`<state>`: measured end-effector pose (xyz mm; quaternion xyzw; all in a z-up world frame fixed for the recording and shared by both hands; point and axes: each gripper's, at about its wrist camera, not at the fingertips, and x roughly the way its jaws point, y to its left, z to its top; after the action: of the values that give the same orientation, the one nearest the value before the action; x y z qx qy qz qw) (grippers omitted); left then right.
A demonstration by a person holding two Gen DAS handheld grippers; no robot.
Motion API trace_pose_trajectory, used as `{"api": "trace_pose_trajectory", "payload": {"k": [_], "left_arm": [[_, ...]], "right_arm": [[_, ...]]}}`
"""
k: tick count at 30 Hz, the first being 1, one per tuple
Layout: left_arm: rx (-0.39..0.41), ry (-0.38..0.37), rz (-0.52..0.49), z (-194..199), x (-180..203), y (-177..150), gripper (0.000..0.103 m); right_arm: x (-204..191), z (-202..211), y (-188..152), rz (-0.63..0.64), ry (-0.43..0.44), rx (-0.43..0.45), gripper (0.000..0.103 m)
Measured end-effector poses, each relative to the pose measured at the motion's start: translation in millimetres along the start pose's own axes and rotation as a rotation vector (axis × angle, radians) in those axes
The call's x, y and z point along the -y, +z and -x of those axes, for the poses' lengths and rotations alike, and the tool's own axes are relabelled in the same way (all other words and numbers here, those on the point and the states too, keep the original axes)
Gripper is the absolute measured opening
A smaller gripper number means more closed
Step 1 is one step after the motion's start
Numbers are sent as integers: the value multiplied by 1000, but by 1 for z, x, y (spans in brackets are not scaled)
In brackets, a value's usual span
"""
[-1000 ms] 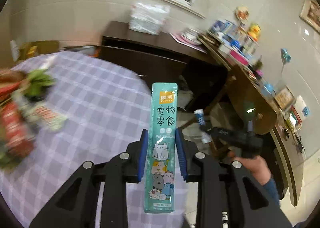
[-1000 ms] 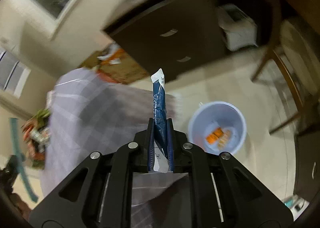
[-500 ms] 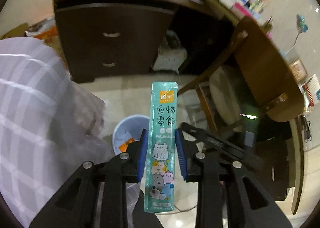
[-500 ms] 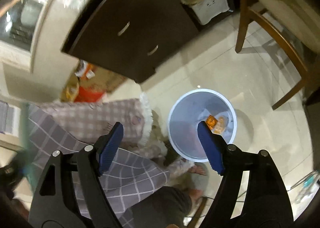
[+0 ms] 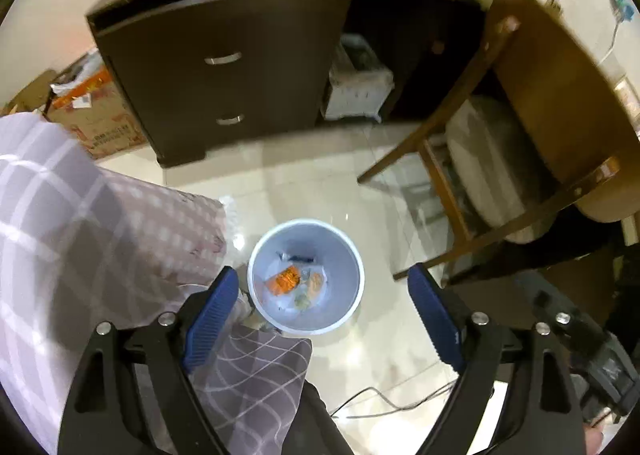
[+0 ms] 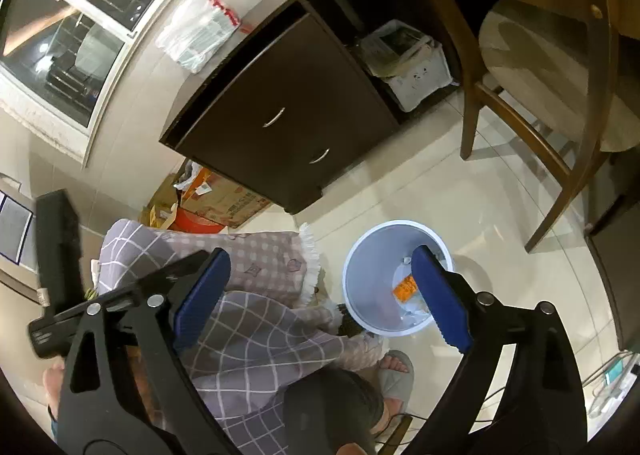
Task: Collect trash
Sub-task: 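Carry both items over the blue bin and open both tools to drop them, then bring both empty tools back over the table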
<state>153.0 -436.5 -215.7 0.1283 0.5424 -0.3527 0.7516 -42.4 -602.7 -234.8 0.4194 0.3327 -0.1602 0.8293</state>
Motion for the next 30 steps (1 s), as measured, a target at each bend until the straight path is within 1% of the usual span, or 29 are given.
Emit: {"api": "trace_pose_trajectory", "payload": {"k": [1, 4, 5, 7, 9, 14, 16, 18, 21, 26, 30], "left_arm": [[24, 2, 2, 11, -2, -2, 85], [113, 12, -2, 53, -8, -16, 86], [148, 18, -4, 69, -10, -22, 89], [218, 36, -4, 100, -18, -36, 90], [263, 54, -3, 123, -24, -47, 91], [361, 125, 13, 180, -52, -82, 91], [399, 169, 21, 200, -65, -97, 91], [448, 231, 29, 223, -82, -119, 91], [488, 291, 64, 246, -105, -143, 91], [515, 321, 166, 276, -151, -178, 91], [528, 369, 228, 294, -179, -205, 92]], "right_arm": [[-4, 2, -1, 9, 2, 1, 94], [-27, 4, -4, 47, 11, -3, 95], [-37, 6, -5, 66, 18, -3, 95], [-61, 7, -8, 114, 25, -6, 95], [-86, 8, -13, 161, 47, -12, 95], [-154, 6, -34, 269, 111, -31, 95], [-178, 3, -44, 322, 126, -49, 95], [-204, -4, -58, 376, 143, -75, 95], [-238, -17, -81, 444, 162, -120, 95], [-287, -36, -113, 541, 178, -176, 95], [-316, -46, -132, 606, 177, -207, 95]]}}
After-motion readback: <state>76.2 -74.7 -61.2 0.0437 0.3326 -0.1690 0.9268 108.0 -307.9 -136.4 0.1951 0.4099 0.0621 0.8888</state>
